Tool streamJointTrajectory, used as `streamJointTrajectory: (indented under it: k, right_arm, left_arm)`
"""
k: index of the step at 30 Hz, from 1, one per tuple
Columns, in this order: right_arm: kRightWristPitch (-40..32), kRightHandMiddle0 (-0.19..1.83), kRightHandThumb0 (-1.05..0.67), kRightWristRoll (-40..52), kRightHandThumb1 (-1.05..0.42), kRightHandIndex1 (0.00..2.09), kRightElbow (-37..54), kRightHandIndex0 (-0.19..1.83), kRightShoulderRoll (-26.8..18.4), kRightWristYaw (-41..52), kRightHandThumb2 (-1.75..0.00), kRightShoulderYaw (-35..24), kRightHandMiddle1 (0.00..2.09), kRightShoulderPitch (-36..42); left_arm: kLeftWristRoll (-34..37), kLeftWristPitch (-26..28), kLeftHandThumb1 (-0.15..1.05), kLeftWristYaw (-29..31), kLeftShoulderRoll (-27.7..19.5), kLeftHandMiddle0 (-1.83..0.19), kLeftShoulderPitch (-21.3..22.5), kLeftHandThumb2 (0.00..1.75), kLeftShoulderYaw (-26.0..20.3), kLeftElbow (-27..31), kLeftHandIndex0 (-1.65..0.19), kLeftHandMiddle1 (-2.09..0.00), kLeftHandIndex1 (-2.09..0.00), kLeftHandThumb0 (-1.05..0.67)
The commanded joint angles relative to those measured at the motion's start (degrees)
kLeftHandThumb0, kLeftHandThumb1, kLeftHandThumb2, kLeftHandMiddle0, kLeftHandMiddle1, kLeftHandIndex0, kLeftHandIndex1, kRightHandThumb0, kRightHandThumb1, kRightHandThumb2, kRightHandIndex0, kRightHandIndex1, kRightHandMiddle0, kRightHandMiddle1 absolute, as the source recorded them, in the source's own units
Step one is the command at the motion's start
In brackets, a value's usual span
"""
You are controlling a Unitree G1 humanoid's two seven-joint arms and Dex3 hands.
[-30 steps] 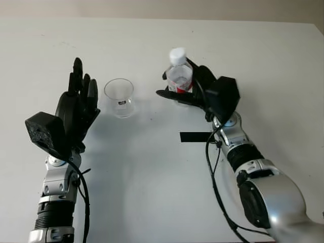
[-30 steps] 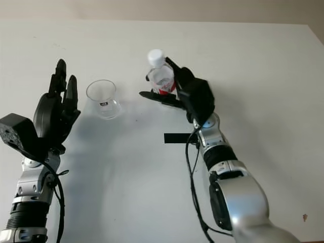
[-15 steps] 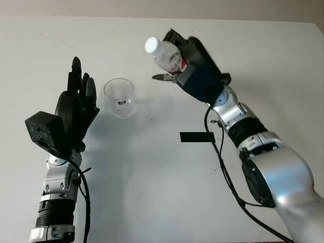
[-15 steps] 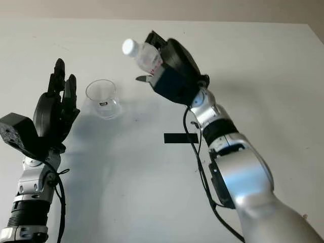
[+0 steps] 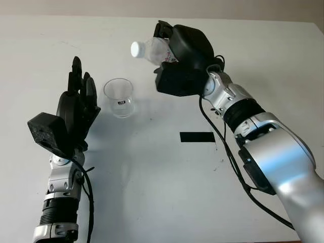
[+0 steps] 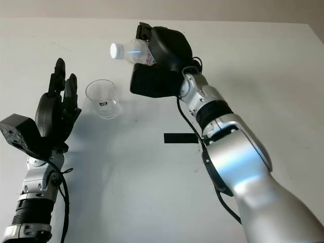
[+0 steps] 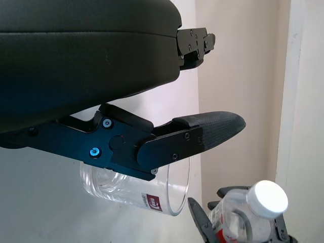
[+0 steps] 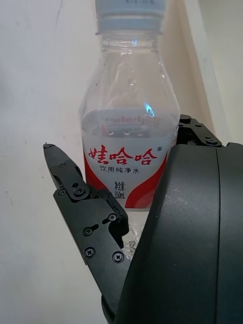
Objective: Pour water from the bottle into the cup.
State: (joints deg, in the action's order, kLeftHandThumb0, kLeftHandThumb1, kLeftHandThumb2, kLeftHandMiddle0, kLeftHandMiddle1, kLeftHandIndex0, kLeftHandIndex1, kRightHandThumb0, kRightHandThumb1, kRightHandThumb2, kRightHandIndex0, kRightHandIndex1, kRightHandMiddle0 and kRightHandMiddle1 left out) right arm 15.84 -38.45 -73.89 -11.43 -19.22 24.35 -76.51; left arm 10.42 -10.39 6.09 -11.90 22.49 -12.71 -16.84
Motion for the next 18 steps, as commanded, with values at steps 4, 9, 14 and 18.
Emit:
streamJointTrajectory:
  k: [4, 9, 14, 18]
  right_arm:
    - [-0.1, 0.34, -0.17, -2.9, -1.05, 2.09, -0.2, 0.89, 1.2, -3.6, -0.11, 3.1, 2.09, -3.0]
    - [0.0, 0.28, -0.15, -3.9, -1.05, 2.09, -0.4, 0.88, 1.9, -5.5, -0.21, 4.3, 2.09, -3.4]
    - [-0.2, 0.24, -0.16, -5.6, -1.05, 2.09, -0.4, 0.9, 2.1, -7.3, -0.23, 6.2, 2.09, -3.7]
    - [0.5, 0.23, -0.17, -7.9, -1.04, 2.09, -0.2, 0.93, 1.7, -11.0, -0.21, 8.3, 2.09, -3.7]
  left_arm:
    - [-0.9, -0.7, 1.05, -0.8, 0.3, 0.06, 0.4, 0.66, 0.2, 0.2, 0.1, -0.06, -0.06, -0.67]
    - [-0.7, -1.2, 1.05, -0.9, 0.6, 0.06, 0.5, 0.65, 0.3, -0.2, 0.1, -0.05, -0.06, -0.67]
    - [-0.2, -1.5, 1.05, -0.6, 0.9, 0.06, 0.6, 0.64, 0.3, -0.7, 0.09, -0.05, -0.06, -0.69]
    - [-0.4, -1.8, 1.05, -0.6, 0.9, 0.05, 0.6, 0.64, 0.3, -0.9, 0.09, -0.05, -0.06, -0.69]
